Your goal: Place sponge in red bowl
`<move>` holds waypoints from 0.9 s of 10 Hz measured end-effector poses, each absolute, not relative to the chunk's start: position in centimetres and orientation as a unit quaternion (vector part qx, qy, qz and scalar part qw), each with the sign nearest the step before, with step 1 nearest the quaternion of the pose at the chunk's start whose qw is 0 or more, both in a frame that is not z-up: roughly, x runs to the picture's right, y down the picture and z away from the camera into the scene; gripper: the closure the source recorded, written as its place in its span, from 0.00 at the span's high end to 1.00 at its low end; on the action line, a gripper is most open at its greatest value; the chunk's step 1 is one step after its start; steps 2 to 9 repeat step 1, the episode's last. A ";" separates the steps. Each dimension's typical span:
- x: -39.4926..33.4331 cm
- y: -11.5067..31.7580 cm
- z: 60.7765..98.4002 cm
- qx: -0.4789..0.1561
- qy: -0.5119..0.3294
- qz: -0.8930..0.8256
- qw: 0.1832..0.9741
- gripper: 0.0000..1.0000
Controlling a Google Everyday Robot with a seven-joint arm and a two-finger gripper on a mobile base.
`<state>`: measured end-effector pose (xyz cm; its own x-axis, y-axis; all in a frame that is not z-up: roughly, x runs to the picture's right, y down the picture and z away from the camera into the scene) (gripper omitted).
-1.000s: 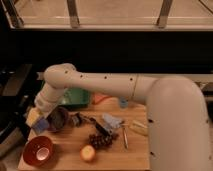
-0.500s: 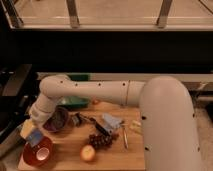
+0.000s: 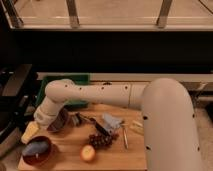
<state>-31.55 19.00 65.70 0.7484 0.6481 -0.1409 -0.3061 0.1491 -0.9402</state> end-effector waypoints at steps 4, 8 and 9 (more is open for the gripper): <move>-31.7 19.1 65.6 -0.568 -0.151 0.320 0.743 0.68; -31.7 19.1 65.6 -0.568 -0.151 0.320 0.743 0.68; -31.7 19.1 65.6 -0.568 -0.151 0.320 0.743 0.68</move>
